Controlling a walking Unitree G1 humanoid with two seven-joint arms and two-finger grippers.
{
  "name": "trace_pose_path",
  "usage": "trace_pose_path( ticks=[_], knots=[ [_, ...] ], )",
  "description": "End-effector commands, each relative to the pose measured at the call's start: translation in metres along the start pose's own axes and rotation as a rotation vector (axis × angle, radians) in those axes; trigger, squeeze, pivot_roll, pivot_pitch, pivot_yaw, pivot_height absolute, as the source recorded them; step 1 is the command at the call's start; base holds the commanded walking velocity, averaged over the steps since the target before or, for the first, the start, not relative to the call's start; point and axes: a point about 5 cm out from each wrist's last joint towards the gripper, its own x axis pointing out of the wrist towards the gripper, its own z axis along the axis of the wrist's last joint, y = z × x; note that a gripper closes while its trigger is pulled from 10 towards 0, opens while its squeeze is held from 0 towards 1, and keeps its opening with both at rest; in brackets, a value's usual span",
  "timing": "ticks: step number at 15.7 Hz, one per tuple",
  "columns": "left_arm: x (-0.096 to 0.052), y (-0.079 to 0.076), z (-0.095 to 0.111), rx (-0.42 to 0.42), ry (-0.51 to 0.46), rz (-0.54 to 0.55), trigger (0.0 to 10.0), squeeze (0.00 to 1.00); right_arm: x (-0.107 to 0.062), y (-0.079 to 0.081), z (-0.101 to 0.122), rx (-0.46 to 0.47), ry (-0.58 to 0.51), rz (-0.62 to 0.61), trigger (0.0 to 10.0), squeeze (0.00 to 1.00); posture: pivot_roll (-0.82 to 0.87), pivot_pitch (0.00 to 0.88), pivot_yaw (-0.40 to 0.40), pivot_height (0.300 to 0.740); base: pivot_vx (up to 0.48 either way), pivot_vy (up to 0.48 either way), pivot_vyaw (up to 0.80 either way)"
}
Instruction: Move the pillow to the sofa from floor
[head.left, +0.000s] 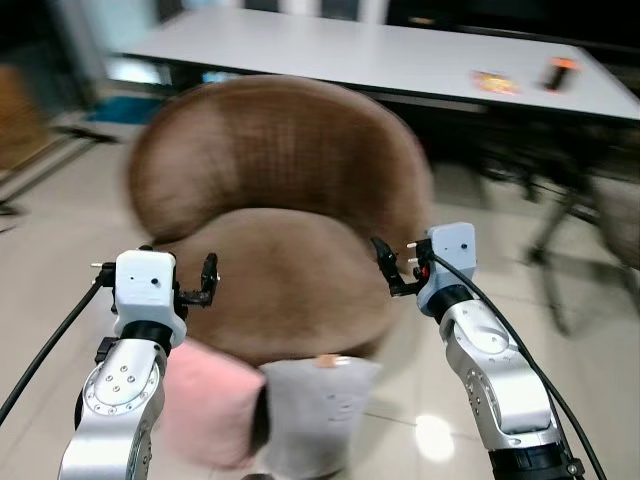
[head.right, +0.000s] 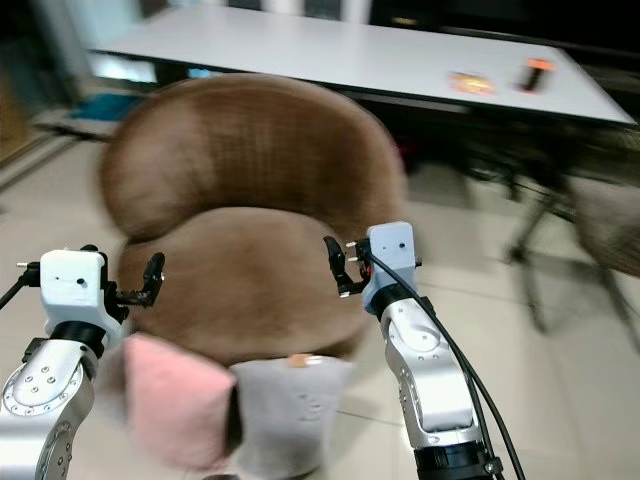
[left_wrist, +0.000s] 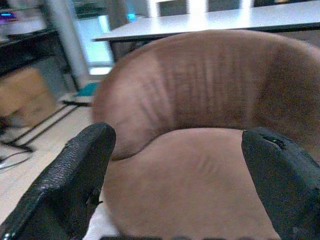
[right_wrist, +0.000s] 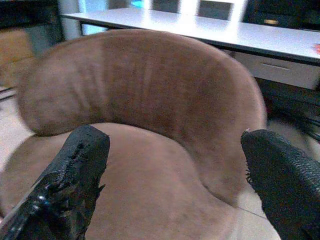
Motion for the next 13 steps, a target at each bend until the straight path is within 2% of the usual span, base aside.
trace_pose_path(
  ticks=[1, 2, 4, 13],
  knots=[
    [-0.0008, -0.0002, 0.0045, 0.013, -0.024, -0.005, 10.0, 0.00, 0.0009, -0.0016, 0.0008, 0.004, 0.000, 0.003, 10.0, 0.00, 0.00, 0.000, -0.022, 0.740, 0.000, -0.274, 0.80],
    [-0.0012, 0.0000, 0.0044, 0.015, -0.024, -0.005, 10.0, 0.00, 0.0010, -0.0010, 0.0008, 0.005, 0.000, 0.006, 10.0, 0.00, 0.00, 0.000, -0.022, 0.740, 0.000, -0.270, 0.80],
    [-0.0024, 0.0001, 0.0041, 0.023, -0.023, -0.009, 10.0, 0.00, 0.0003, 0.0014, 0.0003, 0.068, -0.005, 0.020, 10.0, 0.00, 0.00, 0.000, -0.021, 0.740, 0.000, -0.268, 0.00],
    [-0.0012, 0.0023, 0.0040, 0.037, -0.026, -0.005, 10.0, 0.00, -0.0008, -0.0014, -0.0005, 0.054, -0.007, -0.006, 10.0, 0.00, -0.01, 0.000, -0.012, 0.740, 0.000, -0.307, 0.00]
  ],
)
